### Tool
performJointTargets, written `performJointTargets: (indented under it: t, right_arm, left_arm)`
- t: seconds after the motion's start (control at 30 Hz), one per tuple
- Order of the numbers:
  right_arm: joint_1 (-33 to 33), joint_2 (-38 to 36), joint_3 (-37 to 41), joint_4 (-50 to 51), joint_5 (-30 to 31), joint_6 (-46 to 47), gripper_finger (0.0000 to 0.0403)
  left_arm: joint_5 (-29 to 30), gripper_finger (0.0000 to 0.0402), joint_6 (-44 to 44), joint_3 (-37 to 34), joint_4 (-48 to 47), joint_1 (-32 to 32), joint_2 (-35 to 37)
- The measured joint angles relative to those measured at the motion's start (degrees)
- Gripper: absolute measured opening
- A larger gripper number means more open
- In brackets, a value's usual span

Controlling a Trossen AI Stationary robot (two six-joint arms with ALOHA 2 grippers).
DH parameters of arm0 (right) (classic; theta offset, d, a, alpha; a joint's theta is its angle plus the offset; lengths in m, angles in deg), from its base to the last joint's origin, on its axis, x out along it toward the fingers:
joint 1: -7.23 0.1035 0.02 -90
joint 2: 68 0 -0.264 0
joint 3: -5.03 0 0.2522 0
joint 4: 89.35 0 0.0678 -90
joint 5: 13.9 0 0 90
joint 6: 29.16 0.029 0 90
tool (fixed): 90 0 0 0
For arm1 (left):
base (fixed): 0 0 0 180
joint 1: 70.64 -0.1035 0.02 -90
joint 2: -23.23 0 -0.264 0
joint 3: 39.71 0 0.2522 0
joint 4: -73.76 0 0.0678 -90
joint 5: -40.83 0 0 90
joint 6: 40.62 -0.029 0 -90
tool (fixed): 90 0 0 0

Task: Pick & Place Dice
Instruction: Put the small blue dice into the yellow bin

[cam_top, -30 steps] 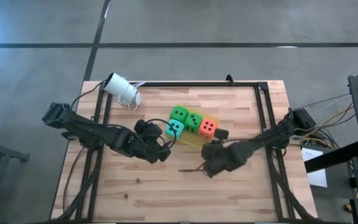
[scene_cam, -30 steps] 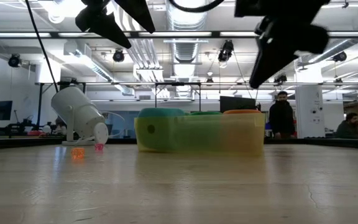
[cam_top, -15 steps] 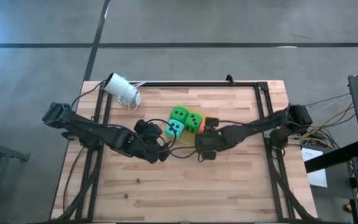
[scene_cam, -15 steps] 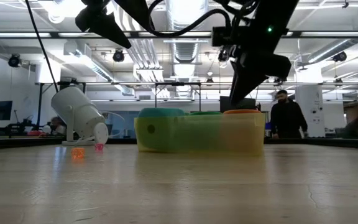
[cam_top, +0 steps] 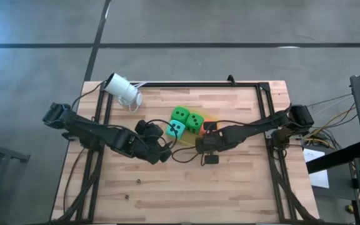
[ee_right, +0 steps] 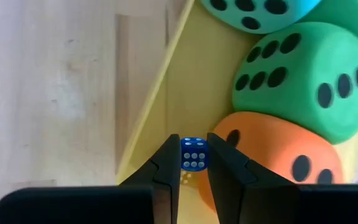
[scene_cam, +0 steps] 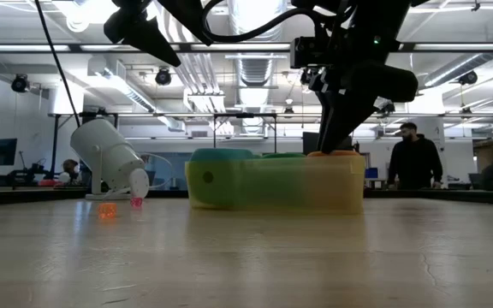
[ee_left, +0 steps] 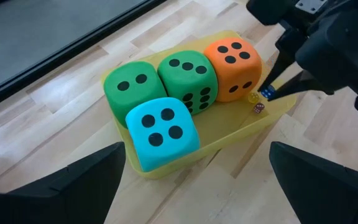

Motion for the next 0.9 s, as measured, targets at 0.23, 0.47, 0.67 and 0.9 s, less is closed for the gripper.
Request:
performJointTargets:
  t: [0.23, 0.47, 0.67, 0.9]
  right_arm:
    - [-0.4, 0.0, 0.06, -0.16, -0.35, -0.78, 0.0069]
    - [-0.33, 0.0, 0.06, -0.81, -0.33, -1.68, 0.0129]
    - [-0.32, 0.01, 0.06, -0.83, -0.31, -1.73, 0.0168]
    - [-0.35, 0.01, 0.06, -0.83, 0.09, -3.0, 0.0187]
  left_arm:
    - [0.0, 0.04, 0.0, 0.0, 0.0, -0.01, 0.0]
    - [0.0, 0.04, 0.0, 0.0, 0.0, -0.01, 0.02]
    - [0.0, 0.04, 0.0, 0.0, 0.0, -0.01, 0.0]
    - [0.0, 0.04, -0.02, 0.0, 0.0, 0.0, 0.02]
